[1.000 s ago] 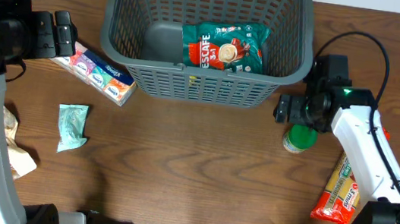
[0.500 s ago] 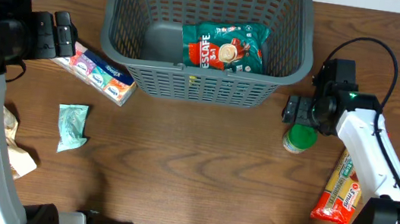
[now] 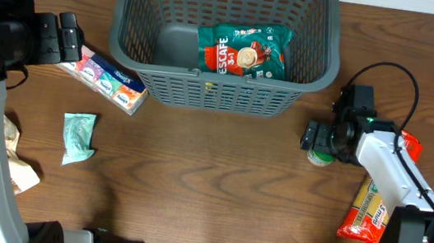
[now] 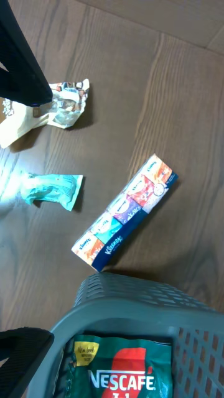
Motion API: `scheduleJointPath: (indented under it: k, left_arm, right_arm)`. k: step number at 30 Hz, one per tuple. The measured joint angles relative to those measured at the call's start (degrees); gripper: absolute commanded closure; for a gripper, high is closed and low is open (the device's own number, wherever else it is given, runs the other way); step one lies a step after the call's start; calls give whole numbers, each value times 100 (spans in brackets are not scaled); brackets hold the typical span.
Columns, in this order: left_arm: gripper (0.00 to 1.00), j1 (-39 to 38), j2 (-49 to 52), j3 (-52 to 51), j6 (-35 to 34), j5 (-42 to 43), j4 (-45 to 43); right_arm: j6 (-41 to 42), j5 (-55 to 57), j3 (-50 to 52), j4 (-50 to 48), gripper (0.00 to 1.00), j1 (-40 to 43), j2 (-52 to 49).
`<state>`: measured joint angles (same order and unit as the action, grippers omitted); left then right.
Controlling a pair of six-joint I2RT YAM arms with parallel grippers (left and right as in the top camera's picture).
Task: Pack container
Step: 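Grasp the green-lidded jar by its lid with the right gripper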
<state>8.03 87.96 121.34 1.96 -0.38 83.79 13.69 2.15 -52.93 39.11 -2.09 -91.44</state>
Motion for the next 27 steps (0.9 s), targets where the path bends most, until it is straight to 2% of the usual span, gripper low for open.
scheduleJointPath:
  k: [7,11,18,20,23,27]
  left_arm:
    - [1,0,0,0,0,0,101]
    - [1,0,0,0,0,0,109]
    - [1,0,0,0,0,0,109]
    - [1,0,0,0,0,2,109]
    - [1,0,0,-2,0,2,111]
    - [1,0,0,-2,0,0,111]
  right_arm:
    - [101,0,234,-490,1,0,0]
    - [120,0,284,-570,5,0,0]
    - [166,2,286,-599,46,0,0]
    - [205,11,280,-608,55,0,22]
    - [208,7,275,-621,58,0,28]
    - [208,9,275,-621,78,0,28]
